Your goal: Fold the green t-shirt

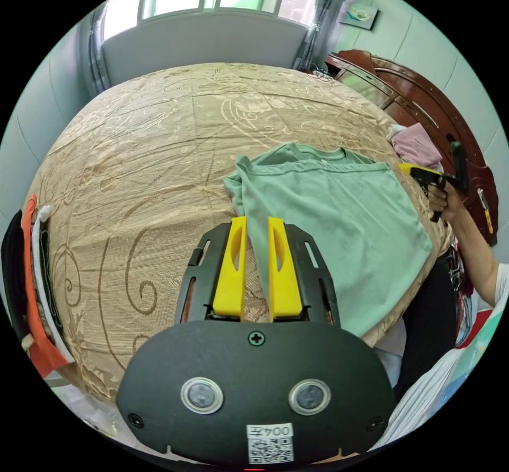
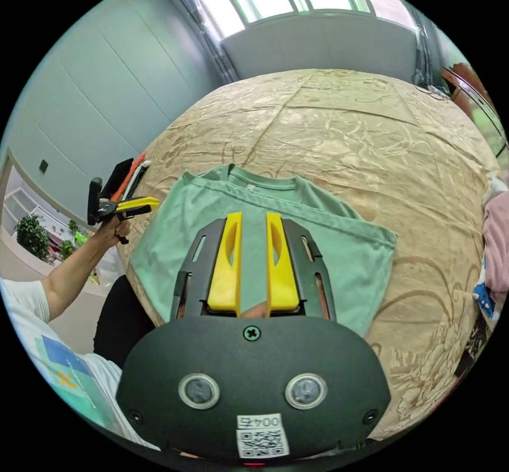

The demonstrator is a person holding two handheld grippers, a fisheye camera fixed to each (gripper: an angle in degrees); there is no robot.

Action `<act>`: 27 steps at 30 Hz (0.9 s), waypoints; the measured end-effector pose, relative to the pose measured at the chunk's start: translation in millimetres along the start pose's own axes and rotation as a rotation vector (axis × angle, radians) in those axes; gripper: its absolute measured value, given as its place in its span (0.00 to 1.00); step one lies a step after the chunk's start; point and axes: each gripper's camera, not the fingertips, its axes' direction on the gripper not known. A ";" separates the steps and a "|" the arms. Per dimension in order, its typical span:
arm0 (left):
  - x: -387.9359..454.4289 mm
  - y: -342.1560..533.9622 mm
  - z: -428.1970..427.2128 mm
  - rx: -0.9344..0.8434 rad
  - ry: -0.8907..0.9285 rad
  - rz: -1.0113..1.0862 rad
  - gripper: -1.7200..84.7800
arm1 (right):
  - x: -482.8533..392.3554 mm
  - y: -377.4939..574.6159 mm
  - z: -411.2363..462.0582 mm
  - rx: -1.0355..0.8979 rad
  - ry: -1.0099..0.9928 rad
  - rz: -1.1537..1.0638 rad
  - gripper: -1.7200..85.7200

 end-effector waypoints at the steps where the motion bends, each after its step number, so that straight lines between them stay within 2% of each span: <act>1: 2.7 1.9 1.8 -0.008 -0.001 0.011 0.10 | -27.9 -26.5 18.4 -0.016 -0.031 -0.048 0.12; 4: 17.5 9.6 9.5 -0.040 -0.049 0.059 0.10 | -102.4 -93.5 69.5 -0.077 -0.036 -0.185 0.13; 8: 25.9 19.0 17.1 -0.022 -0.054 0.022 0.07 | -185.1 -177.2 148.0 -0.222 0.017 -0.292 0.13; 14: 30.8 21.8 22.9 0.012 -0.037 -0.008 0.05 | -247.5 -233.6 239.1 -0.493 0.199 -0.422 0.13; 17: 30.9 22.5 24.8 0.025 -0.019 -0.019 0.05 | -258.7 -242.4 266.4 -0.585 0.212 -0.465 0.08; 22: 35.0 24.2 29.9 0.017 -0.030 -0.032 0.05 | -272.8 -247.1 298.0 -0.568 0.237 -0.488 0.03; 27: 41.9 21.1 34.5 -0.016 -0.036 -0.065 0.05 | -262.9 -248.2 309.0 -0.513 0.195 -0.374 0.05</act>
